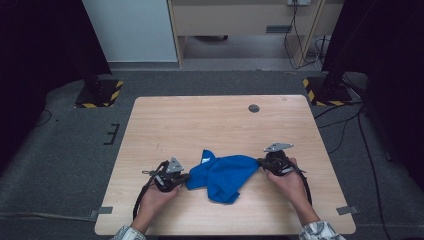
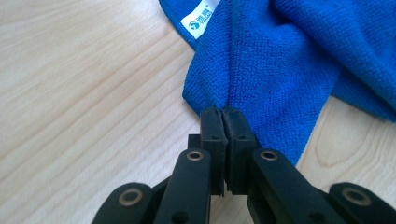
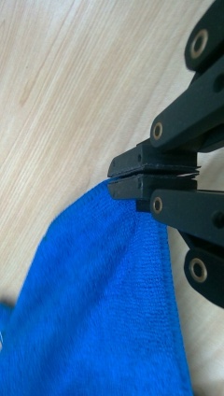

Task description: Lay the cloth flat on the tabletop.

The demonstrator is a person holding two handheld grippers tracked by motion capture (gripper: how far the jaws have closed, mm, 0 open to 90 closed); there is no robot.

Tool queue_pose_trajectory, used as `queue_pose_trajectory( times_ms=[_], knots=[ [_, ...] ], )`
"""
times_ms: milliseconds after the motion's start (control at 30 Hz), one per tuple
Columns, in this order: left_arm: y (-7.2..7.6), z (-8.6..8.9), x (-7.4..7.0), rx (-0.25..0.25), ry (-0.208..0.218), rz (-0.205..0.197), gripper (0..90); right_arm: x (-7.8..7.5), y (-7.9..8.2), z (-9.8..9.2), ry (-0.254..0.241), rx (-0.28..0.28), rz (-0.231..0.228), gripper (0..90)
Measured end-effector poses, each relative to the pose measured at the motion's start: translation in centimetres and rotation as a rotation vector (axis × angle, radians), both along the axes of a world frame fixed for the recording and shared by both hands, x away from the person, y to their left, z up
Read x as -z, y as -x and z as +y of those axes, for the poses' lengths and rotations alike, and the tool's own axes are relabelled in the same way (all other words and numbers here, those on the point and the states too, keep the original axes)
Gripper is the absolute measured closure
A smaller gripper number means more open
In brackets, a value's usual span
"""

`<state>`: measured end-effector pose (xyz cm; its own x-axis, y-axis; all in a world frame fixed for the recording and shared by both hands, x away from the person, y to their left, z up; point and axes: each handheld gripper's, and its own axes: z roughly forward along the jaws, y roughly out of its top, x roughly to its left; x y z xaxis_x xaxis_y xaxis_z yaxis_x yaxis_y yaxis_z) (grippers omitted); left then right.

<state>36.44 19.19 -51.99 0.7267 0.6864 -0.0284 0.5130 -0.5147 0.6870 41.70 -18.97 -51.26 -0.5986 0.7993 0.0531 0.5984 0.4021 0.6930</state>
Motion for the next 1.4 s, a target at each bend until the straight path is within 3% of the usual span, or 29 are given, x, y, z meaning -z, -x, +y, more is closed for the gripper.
queue_pose_trajectory(
  times_ms=[367,600,700,800,900,1033,1167,1400],
  knots=[
    [1.8,1.5,0.0,-0.035,0.004,0.012,88.2,0.2,-1.8,1.1,0.017,0.001,-0.017,88.3],
    [2.2,1.4,0.0,-0.023,0.0,0.014,88.2,0.1,-2.2,1.5,0.062,0.005,-0.036,88.1],
    [2.2,1.3,0.0,-0.019,0.005,0.002,86.8,0.2,-2.2,1.2,0.055,0.017,-0.034,87.5],
    [2.1,1.4,-0.1,-0.041,0.024,-0.016,73.2,0.1,-2.1,1.3,0.047,0.01,-0.039,82.9],
    [2.0,1.6,-0.2,-0.069,0.045,-0.028,56.7,-0.1,-1.9,1.4,0.045,0.009,-0.048,72.7],
    [1.9,1.8,-0.7,-0.074,0.104,-0.053,50.9,-0.3,-1.6,1.5,0.036,0.022,-0.058,58.2],
    [1.7,1.5,-1.1,-0.064,0.136,-0.071,49.3,-0.9,-1.2,1.0,-0.01,0.048,-0.073,52.0],
    [0.1,0.8,-1.3,-0.093,0.144,-0.104,56.0,-0.9,-0.5,0.2,-0.075,0.087,-0.065,72.7]
  ],
)
